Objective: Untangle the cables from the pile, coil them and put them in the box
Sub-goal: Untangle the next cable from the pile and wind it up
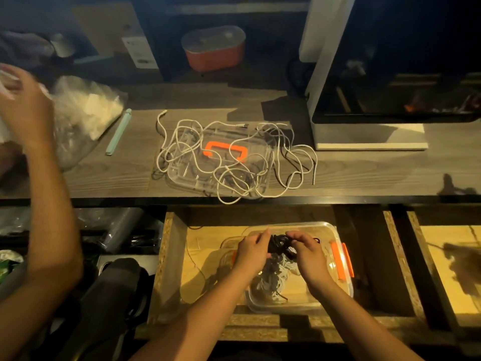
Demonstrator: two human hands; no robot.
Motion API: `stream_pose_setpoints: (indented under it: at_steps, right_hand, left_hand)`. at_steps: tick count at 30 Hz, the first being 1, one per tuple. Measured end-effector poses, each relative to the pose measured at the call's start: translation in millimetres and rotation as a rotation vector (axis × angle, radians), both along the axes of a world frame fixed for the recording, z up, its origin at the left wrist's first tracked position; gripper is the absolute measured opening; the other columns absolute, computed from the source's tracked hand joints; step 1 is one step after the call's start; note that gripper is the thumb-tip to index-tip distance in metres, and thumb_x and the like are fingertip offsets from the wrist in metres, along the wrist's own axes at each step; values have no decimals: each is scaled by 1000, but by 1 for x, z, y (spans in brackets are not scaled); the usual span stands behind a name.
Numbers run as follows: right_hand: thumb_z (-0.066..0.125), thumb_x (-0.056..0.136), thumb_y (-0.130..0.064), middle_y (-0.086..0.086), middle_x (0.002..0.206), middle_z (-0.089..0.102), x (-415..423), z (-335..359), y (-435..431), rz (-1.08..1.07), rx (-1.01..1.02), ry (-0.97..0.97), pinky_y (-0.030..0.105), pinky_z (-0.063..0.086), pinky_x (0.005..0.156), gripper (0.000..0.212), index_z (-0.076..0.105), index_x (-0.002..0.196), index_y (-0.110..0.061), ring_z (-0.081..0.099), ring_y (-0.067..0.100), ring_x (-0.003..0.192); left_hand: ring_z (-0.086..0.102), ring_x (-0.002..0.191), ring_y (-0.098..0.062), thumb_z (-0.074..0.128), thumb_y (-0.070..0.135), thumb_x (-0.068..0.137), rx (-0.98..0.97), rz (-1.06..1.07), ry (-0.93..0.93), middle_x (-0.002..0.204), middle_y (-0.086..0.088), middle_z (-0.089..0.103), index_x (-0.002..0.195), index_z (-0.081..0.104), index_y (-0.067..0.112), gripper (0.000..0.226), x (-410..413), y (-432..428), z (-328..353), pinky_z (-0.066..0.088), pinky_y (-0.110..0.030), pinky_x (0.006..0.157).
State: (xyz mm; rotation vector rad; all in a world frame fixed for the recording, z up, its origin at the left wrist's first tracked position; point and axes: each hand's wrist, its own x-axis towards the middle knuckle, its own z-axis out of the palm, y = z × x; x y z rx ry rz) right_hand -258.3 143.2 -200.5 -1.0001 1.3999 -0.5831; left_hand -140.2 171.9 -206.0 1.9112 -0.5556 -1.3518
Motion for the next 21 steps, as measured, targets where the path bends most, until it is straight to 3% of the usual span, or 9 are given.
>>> stream_pose_setpoints:
  at_steps: [3,5,7,9,12,17,19,21]
  right_hand:
    - [38,94,1,6,103,63,-7,-9,1,24,76,8,43,48,97,30,64,101,-10,59,23,103]
    - [39,94,-1,5,111,62,-9,-13,2,82,53,86,45,43,103,29,64,105,-12,56,22,109]
    - [41,95,-2,2,116,59,-9,-9,2,151,-84,246,40,42,103,28,61,105,-19,52,18,112]
    - [44,93,1,-1,106,59,-6,4,-5,127,-286,296,31,45,94,29,60,100,-22,54,16,107]
    - [48,89,4,-3,104,57,7,31,-34,220,-559,337,21,40,86,30,63,105,-16,54,14,103]
    - [57,88,-10,7,144,41,24,34,-74,685,-752,603,26,23,107,49,49,136,-11,32,22,134]
    - [61,85,-14,9,148,38,25,24,-76,813,-797,722,38,28,108,53,48,136,-13,31,30,137]
    - [70,78,-13,11,137,51,24,15,-75,826,-879,782,44,42,97,48,59,125,-12,45,34,127]
  left_hand:
    - [59,104,-25,47,32,97,36,-1,59,112,-10,56,105,56,20,17,0,-1,-4,55,-23,69]
    - [57,106,-23,44,39,97,64,-73,5,116,-7,57,109,56,23,23,-1,-1,-8,54,-31,82]
    - [54,107,-18,41,42,97,86,-193,-101,116,1,58,116,58,25,30,-1,-1,-6,47,-32,92]
    - [53,102,-13,43,36,98,56,-262,-177,107,7,57,116,60,23,28,-1,-5,-2,41,-22,80]
    - [56,91,-11,50,22,95,-122,-271,-281,97,7,55,105,63,16,17,2,-17,12,39,-17,66]
    - [55,91,-12,51,14,93,-409,-295,-598,102,1,59,102,65,12,17,21,-36,35,45,-26,78]
    - [53,100,-14,49,11,89,-543,-367,-734,109,0,59,106,64,12,23,30,-38,36,43,-25,86]
    - [49,111,-16,46,10,84,-606,-470,-818,117,-2,58,112,63,11,32,38,-41,32,37,-27,98]
